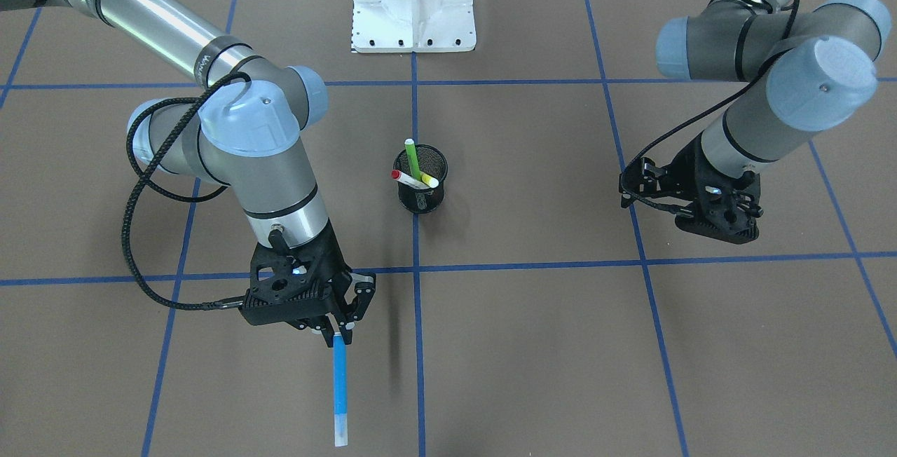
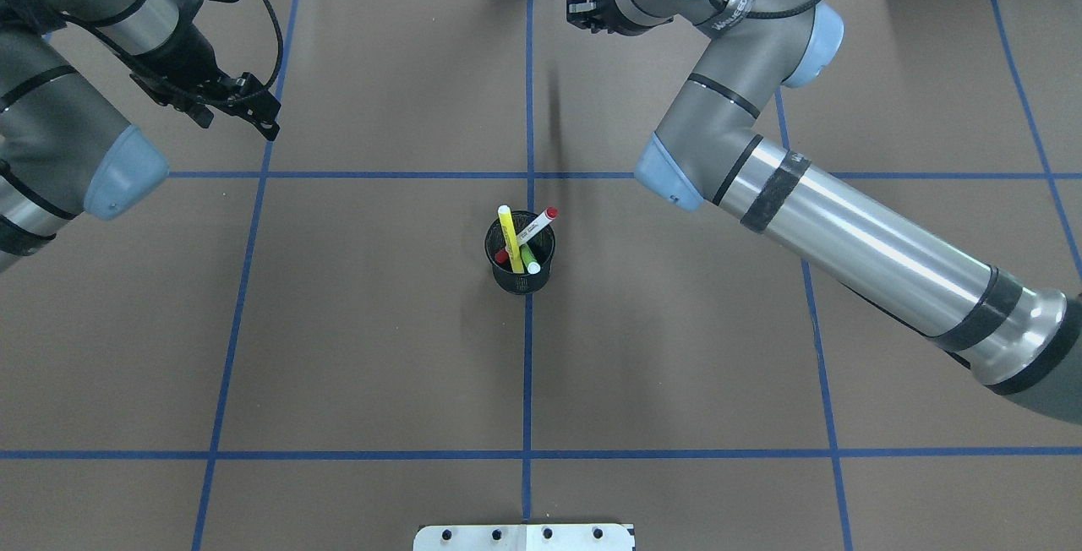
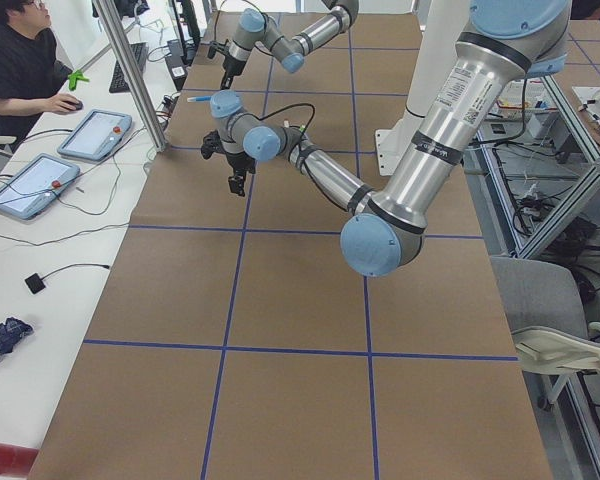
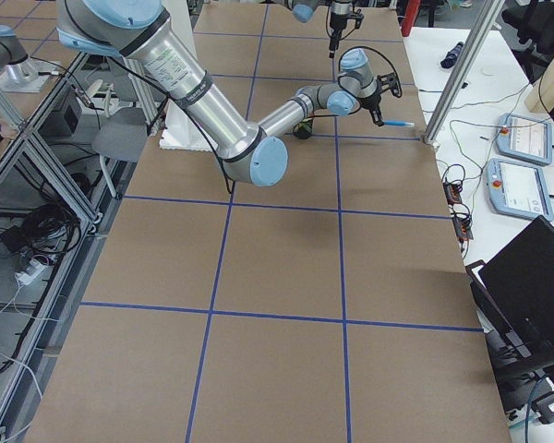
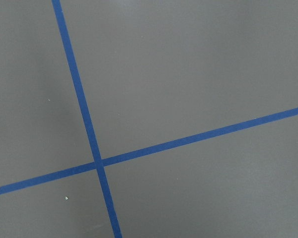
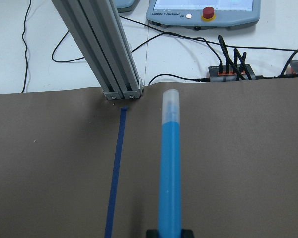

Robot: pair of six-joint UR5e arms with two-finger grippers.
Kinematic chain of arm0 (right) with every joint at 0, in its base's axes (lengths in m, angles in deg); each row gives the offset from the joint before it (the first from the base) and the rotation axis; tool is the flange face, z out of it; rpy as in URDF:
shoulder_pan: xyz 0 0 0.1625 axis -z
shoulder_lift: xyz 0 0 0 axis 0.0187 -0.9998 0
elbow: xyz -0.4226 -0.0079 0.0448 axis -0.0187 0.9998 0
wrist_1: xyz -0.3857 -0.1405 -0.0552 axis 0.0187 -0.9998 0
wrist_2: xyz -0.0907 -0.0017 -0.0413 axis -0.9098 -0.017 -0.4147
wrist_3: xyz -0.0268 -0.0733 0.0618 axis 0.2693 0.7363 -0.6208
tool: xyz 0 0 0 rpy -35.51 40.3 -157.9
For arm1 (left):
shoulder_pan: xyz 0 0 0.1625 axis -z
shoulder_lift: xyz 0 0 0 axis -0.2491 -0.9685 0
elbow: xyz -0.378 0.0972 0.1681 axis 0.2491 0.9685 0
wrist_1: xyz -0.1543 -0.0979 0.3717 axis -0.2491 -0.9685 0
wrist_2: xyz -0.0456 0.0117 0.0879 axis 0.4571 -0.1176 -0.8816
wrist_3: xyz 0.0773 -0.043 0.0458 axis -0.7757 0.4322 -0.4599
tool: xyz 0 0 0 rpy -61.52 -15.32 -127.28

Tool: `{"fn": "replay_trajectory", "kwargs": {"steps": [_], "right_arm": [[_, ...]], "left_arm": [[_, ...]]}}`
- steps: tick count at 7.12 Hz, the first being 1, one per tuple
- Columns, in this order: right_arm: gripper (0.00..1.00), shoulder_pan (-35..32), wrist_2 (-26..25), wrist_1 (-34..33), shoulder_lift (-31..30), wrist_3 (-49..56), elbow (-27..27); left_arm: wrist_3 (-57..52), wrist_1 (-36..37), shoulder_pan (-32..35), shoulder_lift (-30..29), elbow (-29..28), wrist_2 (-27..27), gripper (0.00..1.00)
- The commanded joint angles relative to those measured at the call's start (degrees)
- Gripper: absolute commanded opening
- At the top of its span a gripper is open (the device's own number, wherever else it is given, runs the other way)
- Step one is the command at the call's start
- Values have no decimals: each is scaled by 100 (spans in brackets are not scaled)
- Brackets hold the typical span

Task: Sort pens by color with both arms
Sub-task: 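Lift the blue marker out of the cup with the right gripper, then carry the blue marker farther from the robot with the right gripper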

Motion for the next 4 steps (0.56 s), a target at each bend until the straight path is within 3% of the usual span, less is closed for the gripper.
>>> {"fn": "replay_trajectory", "kwargs": {"steps": [1,4], "right_arm": [[0,441,-624,397,-110,98,255],[0,671,-803,364,-268,37,336]], "left_arm": [[-28,-51,-3,26,-47,0,100],[-37,-77,-3,26,-82,0,100]]}}
